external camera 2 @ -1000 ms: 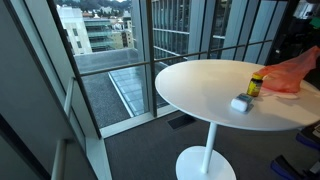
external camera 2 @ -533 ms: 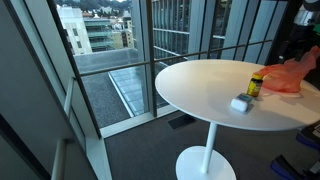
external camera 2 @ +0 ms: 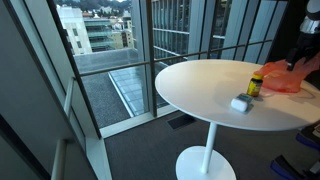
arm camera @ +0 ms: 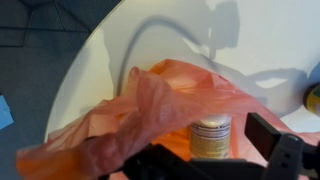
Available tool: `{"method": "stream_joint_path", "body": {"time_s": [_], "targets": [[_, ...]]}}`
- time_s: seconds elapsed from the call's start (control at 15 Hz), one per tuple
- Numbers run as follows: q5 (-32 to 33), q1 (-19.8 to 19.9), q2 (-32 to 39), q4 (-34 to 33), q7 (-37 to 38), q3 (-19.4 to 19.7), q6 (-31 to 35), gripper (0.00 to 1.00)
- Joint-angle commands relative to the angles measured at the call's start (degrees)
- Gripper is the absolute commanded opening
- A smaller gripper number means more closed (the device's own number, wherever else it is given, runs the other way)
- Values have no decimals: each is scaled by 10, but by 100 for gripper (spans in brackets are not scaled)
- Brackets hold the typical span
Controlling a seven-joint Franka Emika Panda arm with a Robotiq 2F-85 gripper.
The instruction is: Remove the white bottle from the plastic bag
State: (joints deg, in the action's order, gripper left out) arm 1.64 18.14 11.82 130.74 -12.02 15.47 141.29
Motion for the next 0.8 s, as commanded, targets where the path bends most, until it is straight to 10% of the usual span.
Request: {"method": "stream_joint_path", "body": {"time_s": [0.0,0.73], "targets": [[4,6,20,-7,-3,3,20,100],[7,-10,82,-35,70,4,87,100]]}}
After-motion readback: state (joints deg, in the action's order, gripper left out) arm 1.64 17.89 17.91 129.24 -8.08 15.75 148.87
